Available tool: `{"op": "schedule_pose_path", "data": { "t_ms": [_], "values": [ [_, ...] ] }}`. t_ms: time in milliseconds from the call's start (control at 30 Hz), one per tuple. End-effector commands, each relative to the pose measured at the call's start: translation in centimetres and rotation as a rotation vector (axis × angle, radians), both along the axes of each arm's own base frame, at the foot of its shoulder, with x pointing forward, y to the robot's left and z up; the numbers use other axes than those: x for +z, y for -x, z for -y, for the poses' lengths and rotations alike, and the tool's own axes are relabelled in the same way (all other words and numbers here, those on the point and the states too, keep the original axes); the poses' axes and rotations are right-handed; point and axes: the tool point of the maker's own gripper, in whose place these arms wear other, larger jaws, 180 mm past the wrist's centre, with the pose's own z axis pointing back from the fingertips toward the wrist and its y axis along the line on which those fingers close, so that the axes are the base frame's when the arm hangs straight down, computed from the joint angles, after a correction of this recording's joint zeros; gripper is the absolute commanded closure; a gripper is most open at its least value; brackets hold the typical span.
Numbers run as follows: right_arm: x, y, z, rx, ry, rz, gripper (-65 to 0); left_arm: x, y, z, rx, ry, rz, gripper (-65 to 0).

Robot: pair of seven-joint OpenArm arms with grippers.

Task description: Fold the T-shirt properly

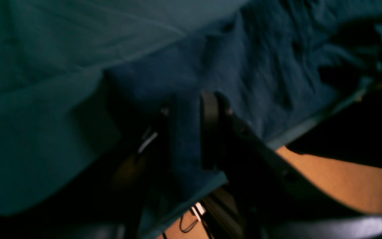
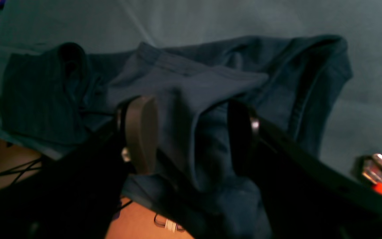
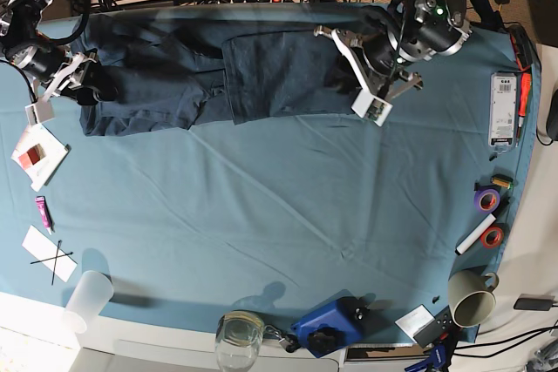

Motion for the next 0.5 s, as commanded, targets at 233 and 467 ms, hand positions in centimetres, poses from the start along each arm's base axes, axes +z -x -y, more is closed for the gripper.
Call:
{"op": "schedule_pose_path", "data": {
  "t_ms": [233, 467],
  "values": [
    [2.1, 0.6, 5.8, -0.167, 0.111, 0.048, -33.3, 1.0, 0.1, 0.7, -0.006, 0.051, 0.023, -11.4],
    [-2.3, 2.2, 7.4, -0.267, -0.035, -0.065, -33.3, 1.0, 0.1, 0.7, -0.006, 0.051, 0.023, -11.4]
  ]
}}
